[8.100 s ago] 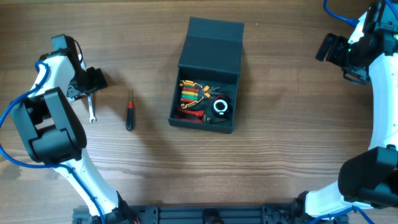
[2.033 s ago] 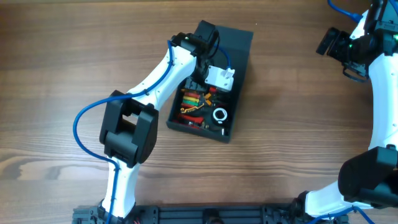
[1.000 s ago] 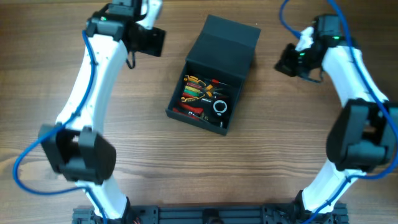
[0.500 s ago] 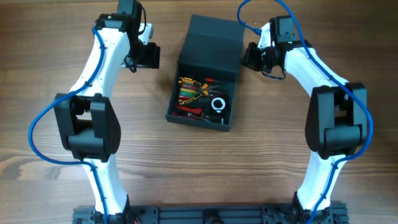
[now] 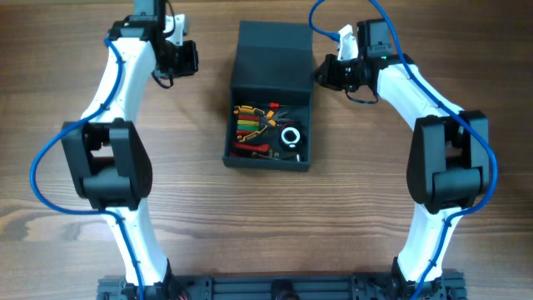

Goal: Pack container
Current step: 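Bring both grippers to the lid's two back corners and grip them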

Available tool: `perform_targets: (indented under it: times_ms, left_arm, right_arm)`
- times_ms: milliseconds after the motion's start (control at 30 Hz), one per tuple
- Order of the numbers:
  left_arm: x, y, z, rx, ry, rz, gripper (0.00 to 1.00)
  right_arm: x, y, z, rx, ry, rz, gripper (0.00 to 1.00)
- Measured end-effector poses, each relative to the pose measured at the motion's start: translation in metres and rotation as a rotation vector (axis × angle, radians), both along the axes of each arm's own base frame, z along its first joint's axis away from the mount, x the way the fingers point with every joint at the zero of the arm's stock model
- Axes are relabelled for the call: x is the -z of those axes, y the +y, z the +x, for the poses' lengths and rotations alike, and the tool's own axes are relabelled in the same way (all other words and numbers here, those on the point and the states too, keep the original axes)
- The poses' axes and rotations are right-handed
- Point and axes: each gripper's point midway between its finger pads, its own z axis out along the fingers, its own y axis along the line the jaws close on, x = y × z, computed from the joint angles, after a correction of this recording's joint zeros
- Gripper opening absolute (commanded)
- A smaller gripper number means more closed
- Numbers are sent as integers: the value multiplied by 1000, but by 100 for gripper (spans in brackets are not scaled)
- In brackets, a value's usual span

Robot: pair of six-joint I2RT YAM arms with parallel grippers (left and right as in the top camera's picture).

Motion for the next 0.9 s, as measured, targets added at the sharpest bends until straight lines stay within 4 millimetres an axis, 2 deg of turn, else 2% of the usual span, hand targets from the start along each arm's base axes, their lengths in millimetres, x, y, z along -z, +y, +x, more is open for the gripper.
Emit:
perform_targets:
  times_ms: [167,300,367,467,500,700,767,900]
  left_arm:
    - [30,-19,18,50,-1,-304,4]
    - [50,-47,18,90,35,-481,4]
    - [56,-56,20,98,43,-523,4]
    - [61,-68,20,105,54,-564,4]
    - [62,-72,21,106,54,-574,4]
    - [77,-88,20,103,86,-599,4]
    - [75,-91,23,101,77,-604,4]
    - [69,-94,30,107,46,-631,4]
  right_arm:
    - [2,-21,4,38,9,-12,4]
    - [6,-32,6,61,18,-15,4]
    - [19,-31,4,59,44,-17,4]
    - [56,-27,-3,51,119,-12,4]
    - [59,-21,-2,36,124,30,4]
    - [57,0,4,-35,74,146,5]
    - [51,6,8,-63,38,195,4]
    - [24,21,20,-103,-44,321,4]
